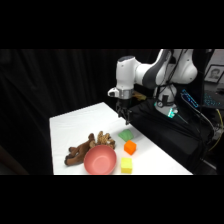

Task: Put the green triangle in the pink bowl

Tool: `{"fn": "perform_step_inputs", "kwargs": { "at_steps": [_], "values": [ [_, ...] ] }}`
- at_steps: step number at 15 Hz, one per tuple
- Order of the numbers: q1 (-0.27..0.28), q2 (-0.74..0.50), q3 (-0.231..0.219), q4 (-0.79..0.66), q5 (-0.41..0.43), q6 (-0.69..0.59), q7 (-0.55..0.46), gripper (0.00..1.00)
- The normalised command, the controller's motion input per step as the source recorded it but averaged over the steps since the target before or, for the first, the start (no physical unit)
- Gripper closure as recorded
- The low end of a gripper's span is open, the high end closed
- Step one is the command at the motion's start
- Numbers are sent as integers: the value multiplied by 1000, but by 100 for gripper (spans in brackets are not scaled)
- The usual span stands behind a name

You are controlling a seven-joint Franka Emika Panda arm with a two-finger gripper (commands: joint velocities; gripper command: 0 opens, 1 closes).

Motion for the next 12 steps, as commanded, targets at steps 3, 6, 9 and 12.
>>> {"fn": "perform_step_inputs", "kwargs": {
  "at_steps": [3, 6, 9, 12],
  "values": [
    [-23, 185, 14, -44, -126, 338, 142, 0],
    [-8, 140, -6, -52, -185, 292, 175, 0],
    [6, 90, -38, -71, -203, 262, 172, 0],
    [21, 83, -61, -92, -183, 283, 147, 0]
  ]
}}
